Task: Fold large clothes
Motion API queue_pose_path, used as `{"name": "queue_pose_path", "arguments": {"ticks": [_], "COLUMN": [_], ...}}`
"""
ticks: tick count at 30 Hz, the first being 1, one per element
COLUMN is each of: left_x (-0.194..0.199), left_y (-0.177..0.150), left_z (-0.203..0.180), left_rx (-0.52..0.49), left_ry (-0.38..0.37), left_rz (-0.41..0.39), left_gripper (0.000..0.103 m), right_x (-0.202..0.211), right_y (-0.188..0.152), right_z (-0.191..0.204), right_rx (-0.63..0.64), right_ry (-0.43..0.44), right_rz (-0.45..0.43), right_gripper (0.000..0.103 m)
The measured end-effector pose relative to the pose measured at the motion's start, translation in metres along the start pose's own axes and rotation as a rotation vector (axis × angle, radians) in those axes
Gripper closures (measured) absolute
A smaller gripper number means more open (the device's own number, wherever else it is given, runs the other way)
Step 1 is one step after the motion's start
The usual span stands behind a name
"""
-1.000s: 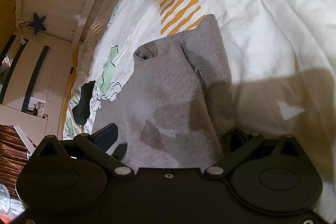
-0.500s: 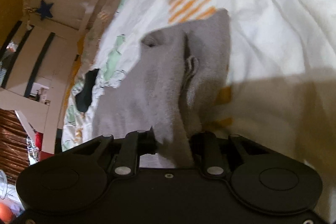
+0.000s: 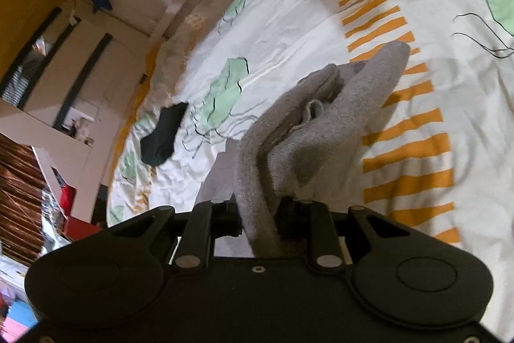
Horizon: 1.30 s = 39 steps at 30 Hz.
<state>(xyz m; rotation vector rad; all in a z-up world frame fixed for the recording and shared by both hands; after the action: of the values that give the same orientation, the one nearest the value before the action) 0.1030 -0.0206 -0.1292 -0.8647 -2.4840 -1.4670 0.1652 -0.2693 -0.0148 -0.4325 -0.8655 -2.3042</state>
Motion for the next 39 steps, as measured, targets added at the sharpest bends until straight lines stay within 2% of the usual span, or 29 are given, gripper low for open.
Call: {"name": "queue_pose_path", "arguments": {"ticks": [5, 8, 12, 14, 18, 24, 27, 28, 30, 33, 35, 39], "left_x": [-0.003, 0.007, 0.034, 0.046, 0.065, 0.072, 0.074, 0.074, 0.075, 0.080, 0.084, 0.094], "left_y": [0.009, 0.014, 0.025, 0.031, 0.037, 0.044, 0.043, 0.044, 0.046, 0.051, 0.054, 0.060], "left_z": [0.011, 0.018, 0.027, 0.036, 0.058, 0.078, 0.080, 0.080, 0.077, 0.074, 0.074, 0.068], "left_rx": [0.066, 0.112, 0.094, 0.086, 0.122, 0.184, 0.199, 0.204, 0.202, 0.192, 0.180, 0.176], "left_ry": [-0.052, -0.053, -0.016, 0.013, 0.064, 0.119, 0.127, 0.127, 0.122, 0.106, 0.101, 0.069], "left_rz": [0.062, 0.087, 0.079, 0.065, 0.034, 0.010, 0.012, 0.011, 0.010, 0.001, -0.007, -0.026], "left_gripper": [0.100, 0.100, 0.100, 0.096, 0.096, 0.096, 0.096, 0.095, 0.095, 0.092, 0.073, 0.062], "right_x": [-0.016, -0.035, -0.067, -0.085, -0.125, -0.171, -0.184, -0.186, -0.191, -0.186, -0.172, -0.132], "right_y": [-0.004, -0.011, -0.030, -0.043, -0.072, -0.114, -0.128, -0.129, -0.132, -0.125, -0.116, -0.086], "right_z": [0.035, 0.061, 0.096, 0.110, 0.129, 0.143, 0.147, 0.147, 0.149, 0.155, 0.160, 0.161], "right_rx": [0.045, 0.097, 0.182, 0.226, 0.275, 0.325, 0.345, 0.343, 0.330, 0.288, 0.230, 0.207], "right_ry": [-0.014, -0.018, -0.021, -0.026, -0.035, -0.061, -0.070, -0.068, -0.029, 0.076, 0.171, 0.247], "right_rz": [0.047, 0.084, 0.147, 0.182, 0.248, 0.322, 0.343, 0.346, 0.354, 0.334, 0.320, 0.229], "right_gripper": [0.071, 0.071, 0.071, 0.070, 0.070, 0.068, 0.061, 0.054, 0.043, 0.042, 0.042, 0.042]}}
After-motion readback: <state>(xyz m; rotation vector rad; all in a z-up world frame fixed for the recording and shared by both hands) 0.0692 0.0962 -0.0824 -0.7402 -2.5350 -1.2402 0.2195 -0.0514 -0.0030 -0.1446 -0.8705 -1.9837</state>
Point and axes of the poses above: each gripper's, at about its wrist camera, not at the fingertips, and x roughly against the way its jaws point, z to its left, y to its top, the point moved 5 cm from there along -x, roughly the way its jaws point, and after that the axes turned 14 degrees about -z, right-handed, at the moved point
